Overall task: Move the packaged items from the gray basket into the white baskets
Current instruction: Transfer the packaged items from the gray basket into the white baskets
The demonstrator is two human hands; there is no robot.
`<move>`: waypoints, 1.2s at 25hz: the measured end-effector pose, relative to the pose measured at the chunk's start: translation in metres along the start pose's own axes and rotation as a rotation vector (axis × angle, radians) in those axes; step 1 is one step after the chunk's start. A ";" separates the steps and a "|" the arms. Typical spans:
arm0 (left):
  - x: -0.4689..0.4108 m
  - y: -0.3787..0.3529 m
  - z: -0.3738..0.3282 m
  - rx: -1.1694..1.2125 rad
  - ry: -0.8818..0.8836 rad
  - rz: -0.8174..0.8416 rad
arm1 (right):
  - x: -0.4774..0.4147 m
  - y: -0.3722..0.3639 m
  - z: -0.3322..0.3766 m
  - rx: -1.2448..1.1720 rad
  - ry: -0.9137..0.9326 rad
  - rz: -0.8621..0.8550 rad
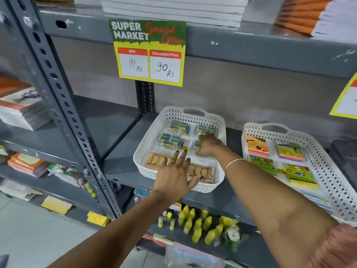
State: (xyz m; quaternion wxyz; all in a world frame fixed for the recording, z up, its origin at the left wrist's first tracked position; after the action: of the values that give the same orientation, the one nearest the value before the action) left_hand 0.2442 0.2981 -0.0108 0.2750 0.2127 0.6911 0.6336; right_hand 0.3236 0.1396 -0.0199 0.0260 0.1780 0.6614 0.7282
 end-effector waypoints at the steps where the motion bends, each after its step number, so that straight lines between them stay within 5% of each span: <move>1: 0.000 0.000 0.000 0.003 -0.001 0.000 | -0.002 -0.003 -0.001 0.005 0.005 0.010; 10: -0.001 -0.001 -0.001 -0.003 -0.007 0.018 | 0.000 -0.004 -0.008 -0.070 0.016 0.005; 18: -0.015 0.013 -0.014 -0.031 -0.021 0.058 | 0.039 0.056 -0.050 -0.167 -0.046 -0.332; 30: -0.027 0.012 -0.273 -0.036 -0.713 -0.005 | 0.160 0.056 -0.307 -0.207 -0.483 -0.408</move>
State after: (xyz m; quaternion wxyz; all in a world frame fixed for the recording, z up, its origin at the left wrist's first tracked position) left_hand 0.0868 0.0747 0.0169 0.5041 0.4139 0.5409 0.5311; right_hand 0.0946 -0.1165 0.0514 0.3454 0.2059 0.5805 0.7080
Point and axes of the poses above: each hand's wrist, its own x-axis away from the middle knuckle, its own y-axis out of the back of the hand, z = x × y, the point moved 6 cm from there along -x, towards the middle knuckle, and after that the axes turned 2 degrees about -x, right-handed, at the moved point
